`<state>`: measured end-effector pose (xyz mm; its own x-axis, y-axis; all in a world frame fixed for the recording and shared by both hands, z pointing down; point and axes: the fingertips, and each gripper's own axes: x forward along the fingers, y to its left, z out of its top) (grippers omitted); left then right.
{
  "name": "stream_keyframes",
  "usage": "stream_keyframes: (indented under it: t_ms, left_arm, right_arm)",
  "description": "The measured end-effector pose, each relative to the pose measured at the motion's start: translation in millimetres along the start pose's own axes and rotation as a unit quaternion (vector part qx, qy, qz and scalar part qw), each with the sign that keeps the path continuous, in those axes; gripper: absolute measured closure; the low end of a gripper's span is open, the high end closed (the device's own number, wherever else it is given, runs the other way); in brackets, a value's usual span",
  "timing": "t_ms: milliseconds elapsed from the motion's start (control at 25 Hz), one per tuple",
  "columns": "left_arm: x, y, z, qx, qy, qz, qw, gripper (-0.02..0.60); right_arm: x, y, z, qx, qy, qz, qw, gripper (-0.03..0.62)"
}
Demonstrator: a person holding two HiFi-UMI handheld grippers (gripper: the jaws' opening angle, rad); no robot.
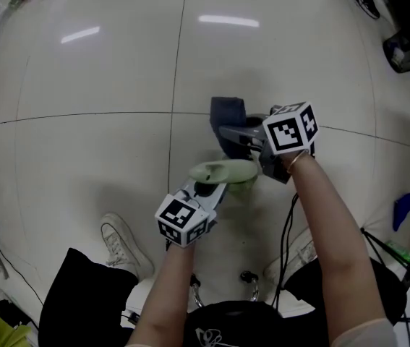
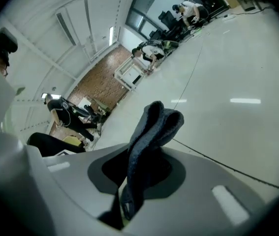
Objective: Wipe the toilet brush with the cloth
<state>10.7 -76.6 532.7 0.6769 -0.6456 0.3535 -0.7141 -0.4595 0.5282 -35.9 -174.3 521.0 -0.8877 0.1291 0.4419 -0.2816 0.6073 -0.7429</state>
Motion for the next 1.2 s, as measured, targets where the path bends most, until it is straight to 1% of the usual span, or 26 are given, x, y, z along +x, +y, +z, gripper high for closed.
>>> stream_keyframes:
  t_ms: [120,240,400,480,600,720,920,1200]
  left_arm:
    - [1.2,-1.3,0.2,0.004,-0.001,0.004,1.0000,0.575]
    - [-0.9,-0.1,0.5,0.010,-0.013,0.016,0.9997,0.575]
    - [-2.9,0.5,0.9,0.004,-0.028,0.037,0.9989,0.575]
    - [-1.6,0.9,1.9,0.007,-0.027,0.041,0.9987,0.575]
    - [-0.6,1.3,2.9,0.009,-0.024,0.043,0.9987,0.575]
    - [-1.6,1.6,2.4,0.008,-0.023,0.048,0.9986,0.575]
    - [-2.1,2.5,1.1,0.021,-0.007,0.047,0.9987,0.575]
    - [-0.5,1.7,-0.2,0.017,-0.009,0.051,0.9985,0.575]
  right_arm:
    - [16.8,-9.7,-20.5,-0.008,0.061,0.016,0.998,0.531]
    - [31.3,-15.7,-32.1,0.010,0.102,0.024,0.994,0.531]
    - [47.2,-17.7,-49.3,0.016,0.171,0.043,0.984,0.531]
    - [49.9,-22.9,-54.0,0.021,0.193,0.051,0.980,0.531]
    - [45.9,-36.5,-60.1,0.024,0.204,0.046,0.978,0.531]
    - [37.5,-52.6,-70.7,0.006,0.210,0.024,0.977,0.533]
    - [25.1,-72.9,-80.4,0.012,0.188,-0.001,0.982,0.533]
    - [-12.6,-90.8,-96.0,0.018,0.172,-0.051,0.984,0.533]
